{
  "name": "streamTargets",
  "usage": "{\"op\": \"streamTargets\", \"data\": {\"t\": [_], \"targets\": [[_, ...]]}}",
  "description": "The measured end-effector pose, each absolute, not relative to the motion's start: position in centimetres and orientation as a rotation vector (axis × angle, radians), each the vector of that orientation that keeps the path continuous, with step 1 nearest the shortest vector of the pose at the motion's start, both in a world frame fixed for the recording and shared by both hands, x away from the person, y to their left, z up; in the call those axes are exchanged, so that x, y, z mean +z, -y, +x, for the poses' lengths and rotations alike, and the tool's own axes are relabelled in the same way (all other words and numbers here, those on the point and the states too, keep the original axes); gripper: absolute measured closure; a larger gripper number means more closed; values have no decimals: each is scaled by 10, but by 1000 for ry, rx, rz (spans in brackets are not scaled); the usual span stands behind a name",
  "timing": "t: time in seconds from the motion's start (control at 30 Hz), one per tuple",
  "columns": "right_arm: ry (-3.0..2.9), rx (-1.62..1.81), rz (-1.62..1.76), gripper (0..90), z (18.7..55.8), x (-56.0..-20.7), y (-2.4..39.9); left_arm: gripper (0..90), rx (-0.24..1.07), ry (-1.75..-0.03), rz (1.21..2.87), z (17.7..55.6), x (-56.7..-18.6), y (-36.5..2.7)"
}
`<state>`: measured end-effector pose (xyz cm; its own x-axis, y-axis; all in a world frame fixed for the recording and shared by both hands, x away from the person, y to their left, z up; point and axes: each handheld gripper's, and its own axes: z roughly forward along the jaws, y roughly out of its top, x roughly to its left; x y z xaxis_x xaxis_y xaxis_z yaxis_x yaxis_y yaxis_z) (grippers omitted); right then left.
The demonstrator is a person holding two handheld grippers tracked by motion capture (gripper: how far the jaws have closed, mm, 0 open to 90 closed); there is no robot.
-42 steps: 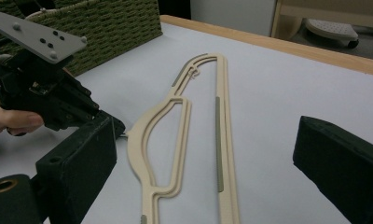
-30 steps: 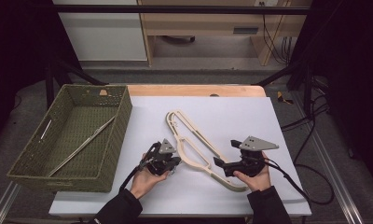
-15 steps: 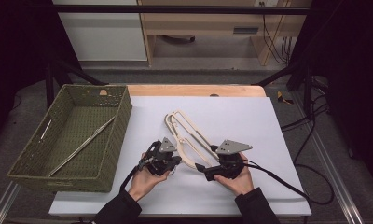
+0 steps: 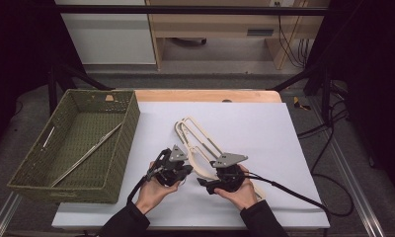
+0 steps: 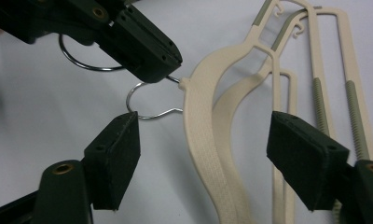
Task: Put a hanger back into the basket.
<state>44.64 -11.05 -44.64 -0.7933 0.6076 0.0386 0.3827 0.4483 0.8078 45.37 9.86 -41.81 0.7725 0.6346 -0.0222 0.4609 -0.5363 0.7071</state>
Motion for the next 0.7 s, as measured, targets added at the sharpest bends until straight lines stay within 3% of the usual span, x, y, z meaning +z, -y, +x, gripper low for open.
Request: {"op": "streamTargets", "data": {"t": [0.7], "targets": [[-2467,1070,747,715,447,-455,91,885,294,-810,2229,452,-416,-99]]}}
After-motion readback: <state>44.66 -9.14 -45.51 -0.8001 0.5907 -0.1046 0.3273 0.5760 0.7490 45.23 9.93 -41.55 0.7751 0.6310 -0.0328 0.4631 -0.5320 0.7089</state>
